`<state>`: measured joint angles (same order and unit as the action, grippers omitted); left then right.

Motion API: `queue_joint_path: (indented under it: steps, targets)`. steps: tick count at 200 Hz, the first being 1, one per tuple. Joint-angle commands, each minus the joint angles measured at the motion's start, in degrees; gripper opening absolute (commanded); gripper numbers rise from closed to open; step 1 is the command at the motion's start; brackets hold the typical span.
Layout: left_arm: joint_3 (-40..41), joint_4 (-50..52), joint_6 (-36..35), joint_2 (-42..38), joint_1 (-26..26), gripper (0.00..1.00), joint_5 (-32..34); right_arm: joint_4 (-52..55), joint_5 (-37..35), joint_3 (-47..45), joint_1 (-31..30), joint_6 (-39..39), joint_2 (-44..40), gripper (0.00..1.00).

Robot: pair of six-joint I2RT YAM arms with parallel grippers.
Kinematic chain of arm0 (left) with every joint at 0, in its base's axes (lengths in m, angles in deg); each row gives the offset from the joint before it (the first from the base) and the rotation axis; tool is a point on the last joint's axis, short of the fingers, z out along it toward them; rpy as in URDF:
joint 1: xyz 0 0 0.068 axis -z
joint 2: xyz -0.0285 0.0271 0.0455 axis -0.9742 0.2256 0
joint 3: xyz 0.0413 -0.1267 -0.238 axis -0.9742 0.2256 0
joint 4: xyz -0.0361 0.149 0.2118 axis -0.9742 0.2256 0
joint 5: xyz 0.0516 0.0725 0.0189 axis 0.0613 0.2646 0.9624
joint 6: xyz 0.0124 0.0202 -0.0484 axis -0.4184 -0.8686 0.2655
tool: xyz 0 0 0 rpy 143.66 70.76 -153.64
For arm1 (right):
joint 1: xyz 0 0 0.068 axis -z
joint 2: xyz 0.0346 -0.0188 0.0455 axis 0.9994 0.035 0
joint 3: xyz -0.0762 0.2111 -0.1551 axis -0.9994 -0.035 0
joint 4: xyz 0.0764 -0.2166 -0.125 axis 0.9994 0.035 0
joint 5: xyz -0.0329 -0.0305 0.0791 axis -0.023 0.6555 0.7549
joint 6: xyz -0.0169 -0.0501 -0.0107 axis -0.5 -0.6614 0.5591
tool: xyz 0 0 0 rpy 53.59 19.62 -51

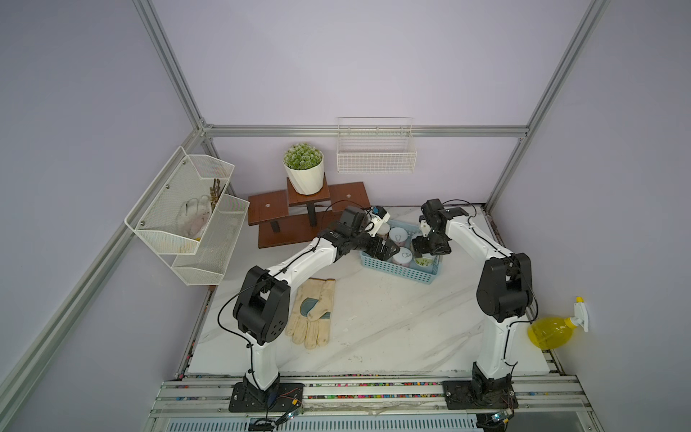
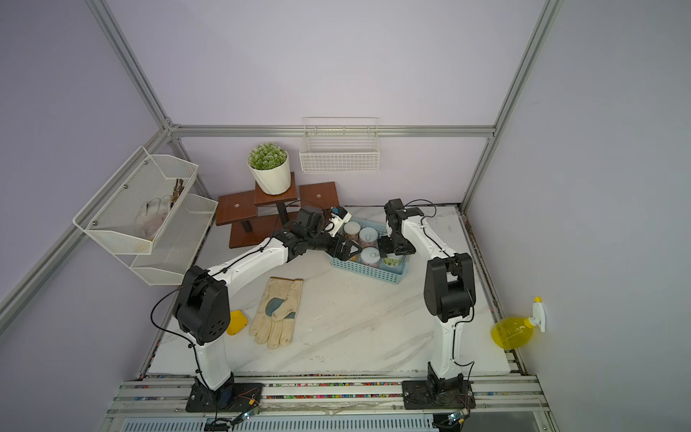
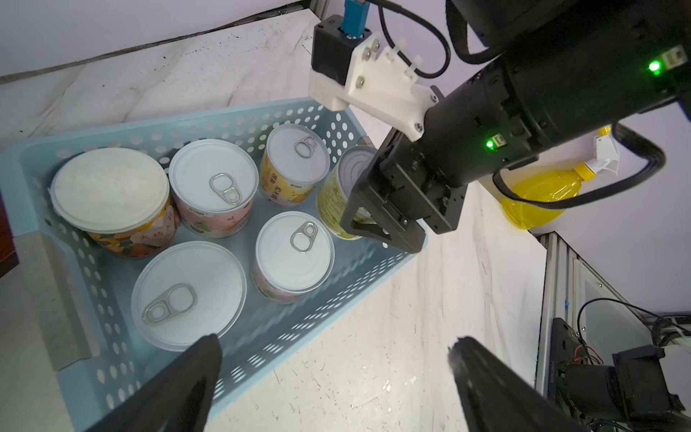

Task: Put the canned food in the basket
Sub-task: Place the canned food in the basket.

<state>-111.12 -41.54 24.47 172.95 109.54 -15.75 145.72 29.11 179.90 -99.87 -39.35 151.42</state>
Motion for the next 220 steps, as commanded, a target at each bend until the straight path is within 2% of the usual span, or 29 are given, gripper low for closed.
queue_joint_path:
  steps: [1, 96, 98, 102, 179, 220]
  targets:
    - [-0.4, -0.3, -1.1, -3.1, -0.4, 1.00, 0.5, -1.6, -2.7, -0.5, 0.2, -1.8, -1.0, 0.63]
    - [-1.1, 0.3, -1.0, -2.1, -0.4, 1.00, 0.4, -5.4, -2.6, -4.6, 0.2, -3.4, 0.8, 0.64]
    - [-1.1, 0.3, -1.0, -2.1, -0.4, 1.00, 0.4, -5.5, -2.7, -4.7, 0.2, -3.4, 0.9, 0.68]
    - [-1.1, 0.3, -1.0, -2.2, -0.4, 1.00, 0.4, -5.5, -2.9, -4.6, 0.1, -3.3, 1.1, 0.70]
    - [-1.3, 0.8, -1.3, -2.4, -0.4, 1.00, 0.9, -5.3, -2.9, -4.3, 0.2, -2.1, 3.4, 0.77]
    - [-1.3, 1.0, -1.4, -2.4, -0.4, 1.00, 1.0, -5.3, -4.9, -4.1, 0.2, -1.3, 3.4, 0.93]
